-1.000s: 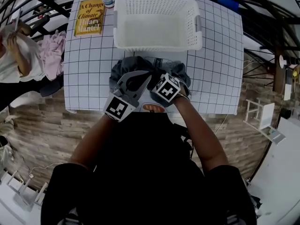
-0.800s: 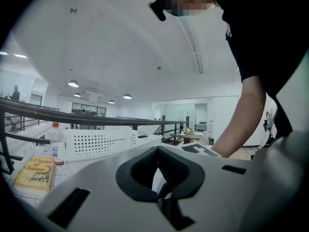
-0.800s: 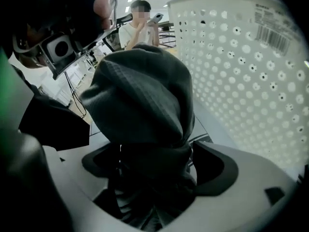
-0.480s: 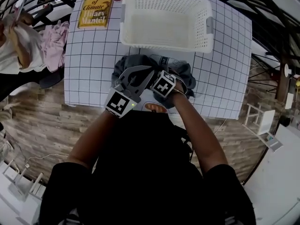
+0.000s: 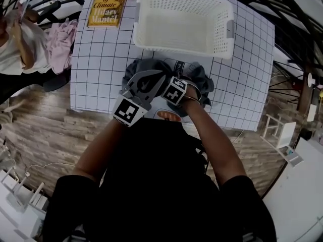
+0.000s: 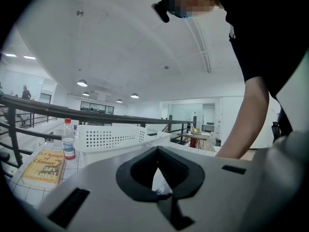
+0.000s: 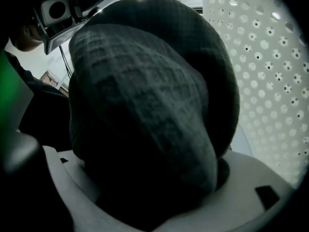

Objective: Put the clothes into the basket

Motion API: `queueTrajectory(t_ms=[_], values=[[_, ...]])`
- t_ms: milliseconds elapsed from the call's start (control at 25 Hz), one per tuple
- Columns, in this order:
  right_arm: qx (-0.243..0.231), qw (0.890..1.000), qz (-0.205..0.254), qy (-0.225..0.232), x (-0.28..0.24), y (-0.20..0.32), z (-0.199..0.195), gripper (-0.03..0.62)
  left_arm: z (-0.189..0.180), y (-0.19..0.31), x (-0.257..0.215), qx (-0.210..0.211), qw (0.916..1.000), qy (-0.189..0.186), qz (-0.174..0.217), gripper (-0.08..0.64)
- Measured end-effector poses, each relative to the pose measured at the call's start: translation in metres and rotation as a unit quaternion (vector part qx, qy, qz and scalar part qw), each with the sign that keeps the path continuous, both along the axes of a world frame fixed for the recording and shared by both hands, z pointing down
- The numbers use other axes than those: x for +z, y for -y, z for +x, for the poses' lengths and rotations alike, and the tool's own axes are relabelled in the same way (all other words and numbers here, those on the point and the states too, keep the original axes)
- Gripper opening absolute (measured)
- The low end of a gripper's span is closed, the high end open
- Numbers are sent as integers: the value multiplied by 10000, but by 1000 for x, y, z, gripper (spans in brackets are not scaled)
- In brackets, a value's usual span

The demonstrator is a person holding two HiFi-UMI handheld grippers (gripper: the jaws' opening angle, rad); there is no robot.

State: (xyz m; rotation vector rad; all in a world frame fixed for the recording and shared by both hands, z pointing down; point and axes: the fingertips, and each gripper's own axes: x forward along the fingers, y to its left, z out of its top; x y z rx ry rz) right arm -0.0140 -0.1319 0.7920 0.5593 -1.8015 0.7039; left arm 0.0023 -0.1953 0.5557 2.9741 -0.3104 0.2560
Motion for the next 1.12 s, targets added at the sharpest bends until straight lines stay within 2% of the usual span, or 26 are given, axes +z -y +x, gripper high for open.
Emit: queueTrajectory(t_ms=[120, 240, 760, 1120], values=[[-103, 9999, -69, 20, -6, -3, 0, 356, -2, 0, -3, -31, 10000, -24, -44, -2], [-246, 9996, -121, -3, -15, -4, 1, 334, -5, 2, -11, -7, 10000, -5, 64, -2], [-406, 9991, -67, -131, -59, -5, 3, 333, -14, 4, -40, -90, 9994, -180, 282, -2], [-451, 9987, -80, -219, -104, -10, 21, 333, -16, 5, -61, -173, 9989, -237, 376, -2]])
